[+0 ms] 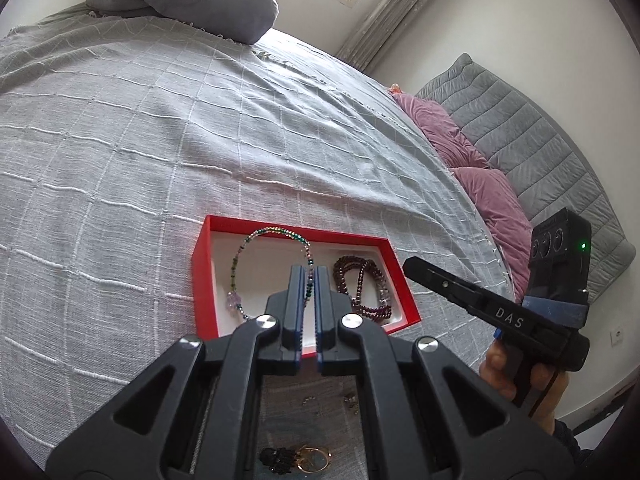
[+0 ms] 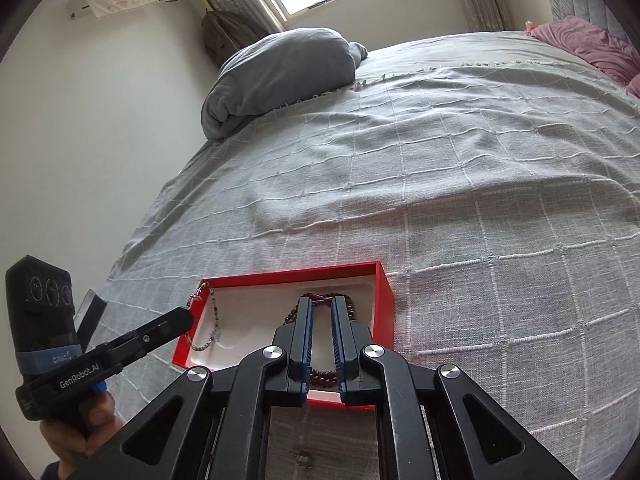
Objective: Organize jewelry
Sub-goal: 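Carry both held pieces into the red Ace box and open both grippers, then grasp the gold green-stone ring with the left gripper while the right gripper returns to the pile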
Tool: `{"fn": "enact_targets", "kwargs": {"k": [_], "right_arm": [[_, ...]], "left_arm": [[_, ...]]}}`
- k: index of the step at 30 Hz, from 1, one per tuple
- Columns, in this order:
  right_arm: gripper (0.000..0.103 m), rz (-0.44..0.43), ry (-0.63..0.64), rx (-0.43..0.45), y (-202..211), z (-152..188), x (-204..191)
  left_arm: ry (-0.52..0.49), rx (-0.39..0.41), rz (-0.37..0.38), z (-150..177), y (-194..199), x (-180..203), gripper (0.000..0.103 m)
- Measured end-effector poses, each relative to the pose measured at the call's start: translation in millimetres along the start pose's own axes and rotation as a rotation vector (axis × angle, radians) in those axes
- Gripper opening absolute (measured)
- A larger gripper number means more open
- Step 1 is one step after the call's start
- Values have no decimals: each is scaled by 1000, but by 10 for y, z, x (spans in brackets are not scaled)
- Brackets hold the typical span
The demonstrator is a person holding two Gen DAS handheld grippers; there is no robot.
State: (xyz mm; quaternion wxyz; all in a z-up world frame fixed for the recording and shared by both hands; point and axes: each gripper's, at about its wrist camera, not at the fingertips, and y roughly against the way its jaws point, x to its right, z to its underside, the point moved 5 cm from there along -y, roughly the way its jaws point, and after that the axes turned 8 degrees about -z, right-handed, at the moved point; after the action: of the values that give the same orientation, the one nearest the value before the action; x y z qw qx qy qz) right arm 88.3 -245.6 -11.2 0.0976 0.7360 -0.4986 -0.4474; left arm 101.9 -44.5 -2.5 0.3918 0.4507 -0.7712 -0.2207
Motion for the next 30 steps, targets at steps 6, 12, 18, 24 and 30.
{"fn": "enact_targets", "kwargs": {"k": [6, 12, 18, 24, 30], "right_arm": [[13, 12, 5, 14, 101, -19, -10], [15, 21, -13, -12, 55, 13, 42], [15, 25, -10, -27, 23, 31, 36], [20, 14, -11, -32, 96, 51, 0], [40, 8, 12, -39, 210, 184, -84]], "left_arm": [[-3, -8, -15, 9, 12, -28, 11], [-10, -29, -29, 46, -35, -31, 11], [-21, -34, -45, 70, -16, -32, 11], [-33, -63, -81, 179, 72, -84, 25], [-74, -74, -109, 323, 237, -113, 30]]}}
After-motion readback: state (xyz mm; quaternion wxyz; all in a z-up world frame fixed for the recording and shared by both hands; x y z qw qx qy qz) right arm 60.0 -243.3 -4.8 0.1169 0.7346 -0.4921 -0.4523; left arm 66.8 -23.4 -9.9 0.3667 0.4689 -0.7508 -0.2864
